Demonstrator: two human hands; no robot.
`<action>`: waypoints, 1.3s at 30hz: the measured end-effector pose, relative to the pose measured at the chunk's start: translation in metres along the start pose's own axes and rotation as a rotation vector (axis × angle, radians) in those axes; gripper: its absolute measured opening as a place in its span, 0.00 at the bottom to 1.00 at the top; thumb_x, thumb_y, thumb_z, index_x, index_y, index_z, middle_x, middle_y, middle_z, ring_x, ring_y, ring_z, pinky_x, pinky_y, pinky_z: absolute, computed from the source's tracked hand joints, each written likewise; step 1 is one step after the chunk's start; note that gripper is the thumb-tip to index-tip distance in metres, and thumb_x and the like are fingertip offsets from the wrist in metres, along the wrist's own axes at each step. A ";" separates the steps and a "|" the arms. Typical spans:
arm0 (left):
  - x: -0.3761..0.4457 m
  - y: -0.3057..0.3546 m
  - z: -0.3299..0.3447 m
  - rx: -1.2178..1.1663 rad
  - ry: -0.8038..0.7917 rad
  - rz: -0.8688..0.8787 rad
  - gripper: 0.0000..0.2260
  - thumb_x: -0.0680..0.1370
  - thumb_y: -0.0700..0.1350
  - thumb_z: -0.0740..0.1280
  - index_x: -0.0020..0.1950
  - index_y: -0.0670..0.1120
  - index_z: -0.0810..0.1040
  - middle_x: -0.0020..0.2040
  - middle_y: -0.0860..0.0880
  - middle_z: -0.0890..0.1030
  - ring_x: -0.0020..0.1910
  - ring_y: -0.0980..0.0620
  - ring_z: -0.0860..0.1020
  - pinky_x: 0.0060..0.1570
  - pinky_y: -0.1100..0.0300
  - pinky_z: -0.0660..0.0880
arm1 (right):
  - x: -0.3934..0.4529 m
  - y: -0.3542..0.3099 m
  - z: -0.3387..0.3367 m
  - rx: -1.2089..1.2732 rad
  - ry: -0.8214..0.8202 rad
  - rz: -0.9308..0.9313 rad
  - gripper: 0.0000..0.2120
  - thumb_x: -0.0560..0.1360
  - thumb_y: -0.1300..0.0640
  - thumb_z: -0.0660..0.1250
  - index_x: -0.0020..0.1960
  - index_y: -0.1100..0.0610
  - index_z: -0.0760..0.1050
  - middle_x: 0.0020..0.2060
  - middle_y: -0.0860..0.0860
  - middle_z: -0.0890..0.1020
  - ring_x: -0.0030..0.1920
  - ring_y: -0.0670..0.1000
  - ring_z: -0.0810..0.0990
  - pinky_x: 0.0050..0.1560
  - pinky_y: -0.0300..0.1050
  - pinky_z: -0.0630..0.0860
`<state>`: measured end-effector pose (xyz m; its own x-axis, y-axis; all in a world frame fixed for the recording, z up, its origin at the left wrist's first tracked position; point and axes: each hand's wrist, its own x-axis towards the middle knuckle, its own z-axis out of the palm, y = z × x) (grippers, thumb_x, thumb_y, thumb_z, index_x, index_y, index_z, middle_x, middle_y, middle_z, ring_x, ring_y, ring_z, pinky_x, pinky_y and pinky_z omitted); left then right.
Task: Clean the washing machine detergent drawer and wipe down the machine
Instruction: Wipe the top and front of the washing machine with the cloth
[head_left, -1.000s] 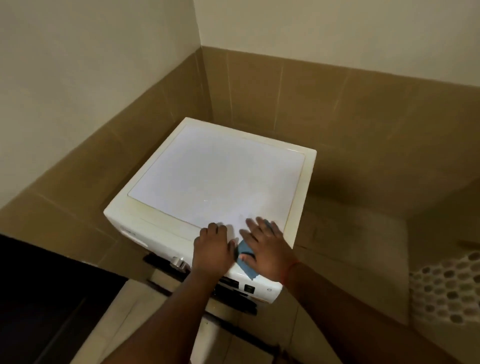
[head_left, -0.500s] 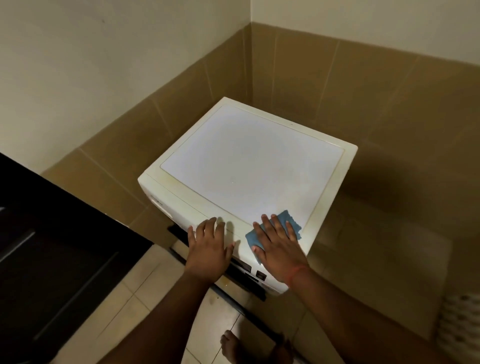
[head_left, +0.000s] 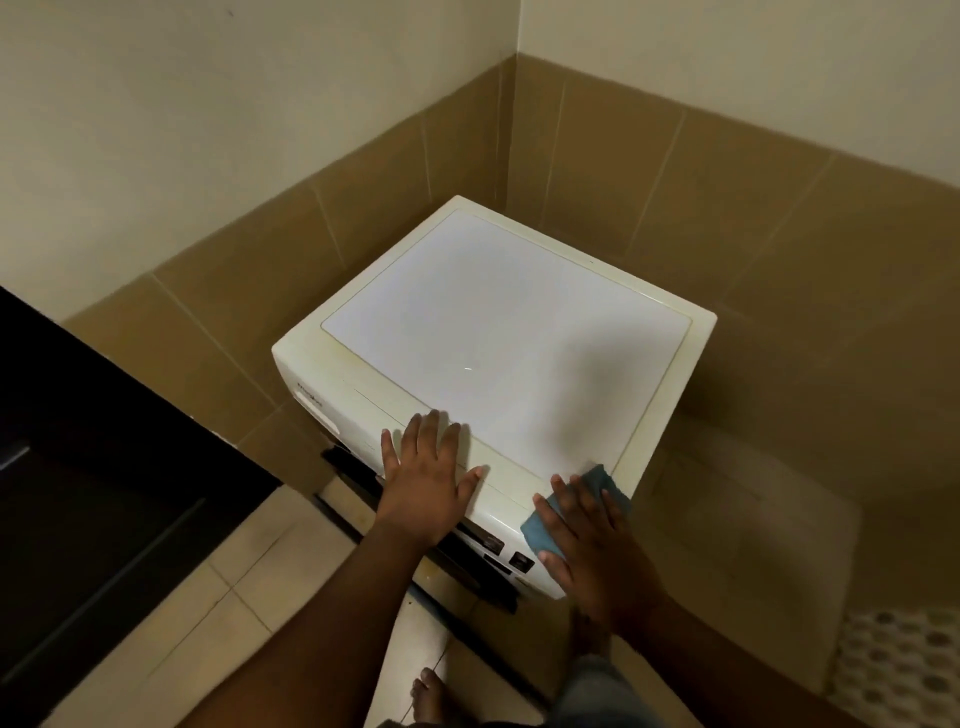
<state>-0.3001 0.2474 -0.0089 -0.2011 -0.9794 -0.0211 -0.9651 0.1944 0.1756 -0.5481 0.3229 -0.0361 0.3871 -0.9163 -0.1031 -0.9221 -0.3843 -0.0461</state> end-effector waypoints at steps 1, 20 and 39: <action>0.003 -0.003 0.000 -0.001 0.002 -0.029 0.32 0.79 0.66 0.44 0.77 0.49 0.55 0.78 0.41 0.58 0.78 0.39 0.53 0.73 0.33 0.48 | -0.007 0.004 0.000 0.010 0.007 -0.032 0.29 0.80 0.39 0.53 0.77 0.51 0.60 0.78 0.54 0.58 0.78 0.57 0.54 0.74 0.61 0.58; 0.048 0.102 0.014 -0.013 0.090 -0.387 0.30 0.81 0.63 0.52 0.78 0.48 0.55 0.79 0.43 0.55 0.78 0.42 0.49 0.74 0.35 0.44 | 0.065 0.060 -0.006 0.043 -0.073 -0.427 0.26 0.80 0.39 0.48 0.74 0.47 0.62 0.76 0.53 0.63 0.78 0.57 0.51 0.76 0.62 0.48; -0.022 0.106 0.015 0.040 0.068 -0.815 0.29 0.81 0.64 0.47 0.78 0.49 0.54 0.80 0.44 0.53 0.79 0.42 0.49 0.74 0.34 0.46 | 0.020 0.094 0.004 0.091 -0.064 -0.626 0.27 0.80 0.41 0.51 0.77 0.48 0.57 0.78 0.53 0.56 0.78 0.58 0.51 0.74 0.64 0.52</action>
<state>-0.4009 0.2906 -0.0042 0.5759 -0.8148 -0.0667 -0.8092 -0.5797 0.0956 -0.6268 0.2689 -0.0461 0.8547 -0.5117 -0.0880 -0.5183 -0.8312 -0.2011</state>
